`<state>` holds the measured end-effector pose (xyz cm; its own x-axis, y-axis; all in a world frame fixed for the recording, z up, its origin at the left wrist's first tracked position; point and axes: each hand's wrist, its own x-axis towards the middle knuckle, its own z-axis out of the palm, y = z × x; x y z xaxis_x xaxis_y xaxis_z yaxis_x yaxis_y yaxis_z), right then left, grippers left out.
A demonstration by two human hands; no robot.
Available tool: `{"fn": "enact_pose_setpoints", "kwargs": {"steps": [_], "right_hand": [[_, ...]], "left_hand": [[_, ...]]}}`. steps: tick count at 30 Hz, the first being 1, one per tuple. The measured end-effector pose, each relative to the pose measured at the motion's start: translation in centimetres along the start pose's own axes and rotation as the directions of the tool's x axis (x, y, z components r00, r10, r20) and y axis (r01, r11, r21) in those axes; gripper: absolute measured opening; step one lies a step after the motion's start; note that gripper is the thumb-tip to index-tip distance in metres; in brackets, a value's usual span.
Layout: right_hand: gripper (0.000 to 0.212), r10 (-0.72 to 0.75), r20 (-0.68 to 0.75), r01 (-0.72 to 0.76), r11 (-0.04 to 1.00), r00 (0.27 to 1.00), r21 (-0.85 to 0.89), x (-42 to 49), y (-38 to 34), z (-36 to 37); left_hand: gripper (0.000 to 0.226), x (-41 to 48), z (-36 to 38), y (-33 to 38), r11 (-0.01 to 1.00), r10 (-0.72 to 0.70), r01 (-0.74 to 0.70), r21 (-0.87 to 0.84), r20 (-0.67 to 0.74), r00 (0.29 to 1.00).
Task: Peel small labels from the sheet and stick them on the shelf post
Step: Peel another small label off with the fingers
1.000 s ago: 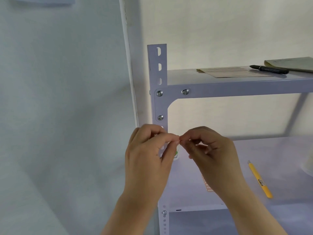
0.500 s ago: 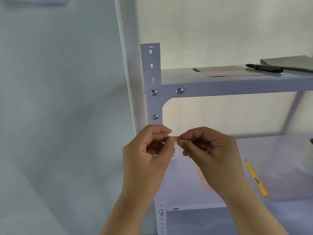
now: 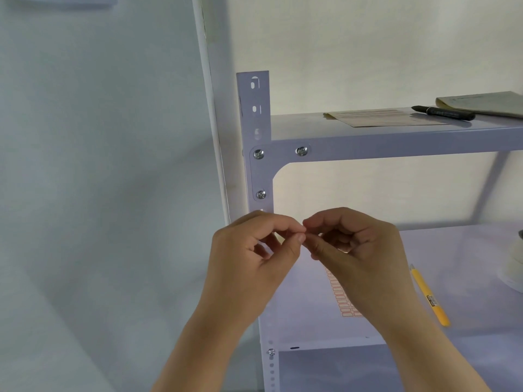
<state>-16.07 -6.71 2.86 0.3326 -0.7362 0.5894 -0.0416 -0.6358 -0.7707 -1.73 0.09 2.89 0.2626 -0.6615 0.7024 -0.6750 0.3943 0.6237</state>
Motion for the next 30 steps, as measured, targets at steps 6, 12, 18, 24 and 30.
{"fn": "enact_pose_setpoints", "kwargs": {"steps": [6, 12, 18, 24, 30], "right_hand": [[0.017, 0.004, -0.011, -0.004, 1.0, 1.0, 0.008, 0.0, 0.0, -0.1], [0.018, 0.02, -0.022, -0.019, 0.998, 1.0, 0.062, 0.2, 0.1, -0.2], [0.016, 0.034, -0.037, -0.029, 0.992, 0.999, 0.125, 0.2, 0.3, -0.5], [0.022, 0.013, 0.012, -0.015, 0.992, 1.0, 0.124, 0.3, 0.6, -0.7], [0.023, 0.0, 0.004, -0.001, 0.991, 1.0, 0.134, 0.3, 0.9, -0.8]], "left_hand": [[0.008, -0.1, 0.3, -0.2, 0.993, 0.068, -0.07, 0.093, 0.032, 0.997], [0.014, -0.1, 0.8, -0.4, 0.998, 0.043, -0.042, 0.052, -0.006, 0.999], [0.024, -0.2, 0.5, -0.5, 0.983, -0.15, 0.136, -0.122, -0.113, 0.982], [0.022, 0.0, 0.8, -0.3, 0.938, -0.246, 0.222, -0.266, -0.059, 0.967], [0.024, 0.0, 1.1, -0.2, 0.943, -0.222, 0.209, -0.259, -0.024, 0.975]]}}
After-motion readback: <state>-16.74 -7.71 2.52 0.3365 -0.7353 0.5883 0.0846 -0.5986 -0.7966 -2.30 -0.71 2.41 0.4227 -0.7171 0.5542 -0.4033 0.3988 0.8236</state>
